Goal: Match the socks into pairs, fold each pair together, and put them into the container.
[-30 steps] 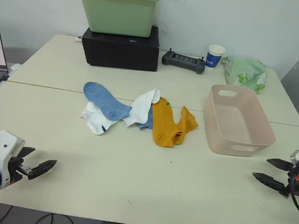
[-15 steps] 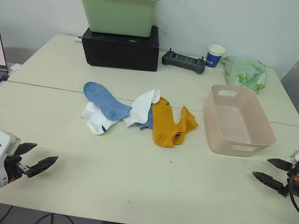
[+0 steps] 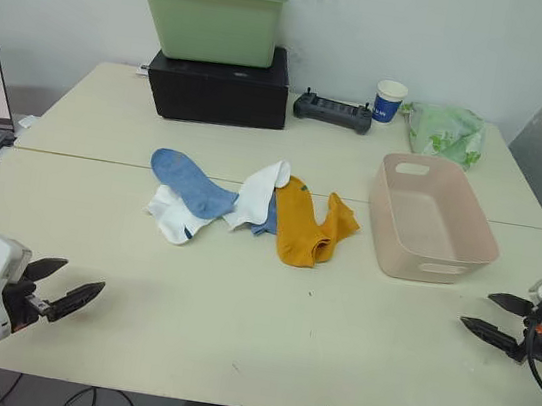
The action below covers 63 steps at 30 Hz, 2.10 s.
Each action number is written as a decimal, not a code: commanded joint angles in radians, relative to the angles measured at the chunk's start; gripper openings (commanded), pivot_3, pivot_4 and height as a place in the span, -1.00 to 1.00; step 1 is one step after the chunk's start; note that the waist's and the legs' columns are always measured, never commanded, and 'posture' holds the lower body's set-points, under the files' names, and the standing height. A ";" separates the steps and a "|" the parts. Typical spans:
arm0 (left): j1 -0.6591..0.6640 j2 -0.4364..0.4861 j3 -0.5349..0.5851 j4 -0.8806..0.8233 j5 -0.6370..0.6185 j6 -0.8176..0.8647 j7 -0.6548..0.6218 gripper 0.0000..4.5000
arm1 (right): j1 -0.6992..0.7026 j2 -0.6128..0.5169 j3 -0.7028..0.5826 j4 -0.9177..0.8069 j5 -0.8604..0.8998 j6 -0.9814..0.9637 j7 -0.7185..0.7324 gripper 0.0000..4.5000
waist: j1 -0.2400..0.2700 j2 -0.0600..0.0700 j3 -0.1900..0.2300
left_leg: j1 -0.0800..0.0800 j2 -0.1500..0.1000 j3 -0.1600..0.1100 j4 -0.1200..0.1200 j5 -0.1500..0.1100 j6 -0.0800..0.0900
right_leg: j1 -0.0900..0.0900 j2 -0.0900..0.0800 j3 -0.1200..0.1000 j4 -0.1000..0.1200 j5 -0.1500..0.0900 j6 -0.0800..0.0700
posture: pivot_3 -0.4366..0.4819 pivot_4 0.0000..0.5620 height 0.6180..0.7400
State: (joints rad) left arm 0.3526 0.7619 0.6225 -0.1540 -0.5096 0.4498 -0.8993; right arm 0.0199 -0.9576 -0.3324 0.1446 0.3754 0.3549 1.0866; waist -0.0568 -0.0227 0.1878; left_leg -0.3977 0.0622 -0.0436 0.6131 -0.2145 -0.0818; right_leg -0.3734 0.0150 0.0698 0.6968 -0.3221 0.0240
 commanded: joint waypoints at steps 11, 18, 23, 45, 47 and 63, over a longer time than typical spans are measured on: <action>-0.003 -0.032 -0.021 -0.103 -0.024 0.008 0.007 1.00 | 0.122 0.018 -0.069 -0.305 0.122 0.094 0.007 0.99 | 0.000 0.000 0.000 | 0.000 0.000 0.000 0.000 0.000 0.000 | 0.000 0.000 0.000 0.000 0.000 0.000 | -0.05 -0.47 0.83; -0.021 -0.040 -0.094 -0.177 -0.044 0.022 -0.010 1.00 | 0.161 0.069 0.026 -0.644 0.211 0.169 -0.045 0.99 | 0.002 -0.001 -0.001 | 0.000 0.000 -0.001 0.000 0.000 0.000 | 0.000 0.000 0.000 0.000 0.000 0.001 | -0.05 -0.47 0.83; -0.042 -0.033 -0.127 -0.239 -0.079 0.045 -0.013 1.00 | 0.072 0.140 0.145 -0.721 0.186 0.179 -0.138 0.99 | 0.003 -0.002 -0.001 | 0.000 0.000 0.000 0.001 0.000 0.000 | 0.000 0.000 0.000 0.000 0.001 0.001 | -0.05 -0.47 0.83; -0.073 0.011 -0.162 -0.414 -0.234 0.027 -0.136 1.00 | -0.304 0.627 0.553 -0.428 -0.044 0.314 -0.572 0.99 | 0.004 -0.005 -0.003 | -0.001 0.001 0.000 0.000 0.000 0.000 | -0.002 0.001 0.000 0.000 0.000 0.000 | -0.05 -0.47 0.83; -0.077 0.008 -0.171 -0.412 -0.226 0.024 -0.133 1.00 | -0.316 0.646 0.547 -0.420 -0.051 0.309 -0.581 0.99 | 0.004 -0.005 -0.003 | -0.002 0.002 -0.001 0.000 0.000 0.000 | -0.002 0.001 0.000 0.000 0.000 0.000 | -0.05 -0.47 0.83; -0.102 0.007 -0.202 -0.425 -0.213 0.029 -0.088 1.00 | -0.287 0.593 0.479 -0.561 0.022 0.465 -0.579 0.59 | 0.003 -0.005 -0.003 | -0.003 0.002 -0.001 -0.001 0.000 0.000 | -0.004 0.002 0.000 0.000 0.000 0.000 | -0.05 -0.47 0.83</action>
State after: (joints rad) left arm 0.2605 0.7618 0.4243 -0.5540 -0.7199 0.4902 -0.9922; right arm -0.2588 -0.3710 0.1705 -0.3720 0.3800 0.8247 0.5162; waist -0.0540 -0.0276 0.1847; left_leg -0.4003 0.0638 -0.0440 0.6120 -0.2145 -0.0818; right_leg -0.3778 0.0165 0.0704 0.6972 -0.3218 0.0239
